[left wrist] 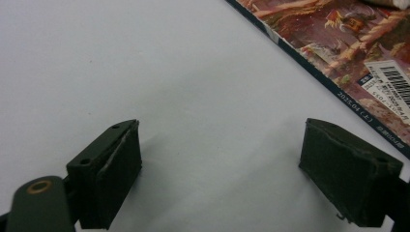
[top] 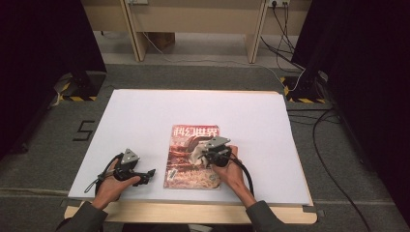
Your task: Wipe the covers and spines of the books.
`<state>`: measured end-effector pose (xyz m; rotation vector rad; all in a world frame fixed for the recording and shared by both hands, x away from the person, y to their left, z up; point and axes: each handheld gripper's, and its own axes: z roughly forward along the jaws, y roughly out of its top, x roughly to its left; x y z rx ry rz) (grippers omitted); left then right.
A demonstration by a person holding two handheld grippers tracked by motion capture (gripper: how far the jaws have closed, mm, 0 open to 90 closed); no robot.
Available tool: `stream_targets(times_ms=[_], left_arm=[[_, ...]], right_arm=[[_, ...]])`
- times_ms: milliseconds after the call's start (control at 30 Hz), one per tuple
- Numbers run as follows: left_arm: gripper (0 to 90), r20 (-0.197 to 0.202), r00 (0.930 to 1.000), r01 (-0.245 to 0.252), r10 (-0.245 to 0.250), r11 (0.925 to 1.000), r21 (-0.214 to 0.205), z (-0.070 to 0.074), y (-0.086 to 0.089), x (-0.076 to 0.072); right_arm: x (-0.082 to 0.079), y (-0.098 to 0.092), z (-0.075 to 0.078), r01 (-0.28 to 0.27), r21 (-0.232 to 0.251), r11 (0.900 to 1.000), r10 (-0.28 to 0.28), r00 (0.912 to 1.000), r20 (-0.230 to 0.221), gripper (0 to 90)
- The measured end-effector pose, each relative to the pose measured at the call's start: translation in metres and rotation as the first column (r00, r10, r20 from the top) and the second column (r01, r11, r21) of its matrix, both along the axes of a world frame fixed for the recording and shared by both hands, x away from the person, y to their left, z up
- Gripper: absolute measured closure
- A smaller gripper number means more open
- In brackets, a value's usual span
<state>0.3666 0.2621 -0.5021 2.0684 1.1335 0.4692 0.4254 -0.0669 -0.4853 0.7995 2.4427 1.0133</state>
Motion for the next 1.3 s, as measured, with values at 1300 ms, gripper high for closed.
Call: stream_targets(times_ms=[1300], left_arm=[[15.3,-0.007,0.9966,-0.082,0.082,0.9966,0.002,0.004,0.013,0.003]], right_arm=[[-0.023,-0.015,0.003,0.015,-0.013,0.9998,-0.015,0.9997,-0.021,82.2]])
